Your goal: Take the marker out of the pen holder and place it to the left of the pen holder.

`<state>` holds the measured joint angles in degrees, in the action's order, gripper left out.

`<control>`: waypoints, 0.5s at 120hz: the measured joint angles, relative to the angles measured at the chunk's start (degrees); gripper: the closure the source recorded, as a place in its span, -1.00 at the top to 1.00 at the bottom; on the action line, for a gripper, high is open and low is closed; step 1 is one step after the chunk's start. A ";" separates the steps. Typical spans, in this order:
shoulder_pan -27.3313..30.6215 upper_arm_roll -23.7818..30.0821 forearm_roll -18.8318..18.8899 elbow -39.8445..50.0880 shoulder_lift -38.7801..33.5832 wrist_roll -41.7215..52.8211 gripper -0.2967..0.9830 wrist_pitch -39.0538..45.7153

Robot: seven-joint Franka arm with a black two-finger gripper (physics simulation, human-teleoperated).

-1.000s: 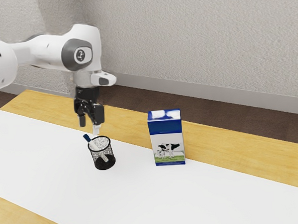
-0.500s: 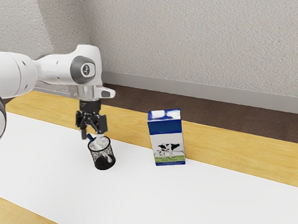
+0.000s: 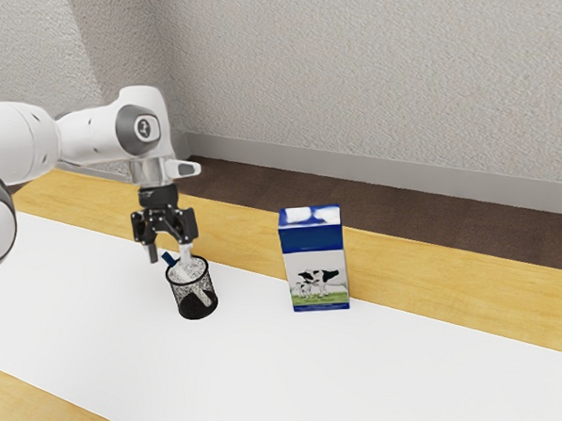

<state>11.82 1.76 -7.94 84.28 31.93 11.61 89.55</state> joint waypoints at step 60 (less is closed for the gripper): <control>1.71 -0.70 -4.17 0.03 0.05 -3.30 -0.13 1.32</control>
<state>13.53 1.05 -12.11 84.31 31.97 8.31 90.88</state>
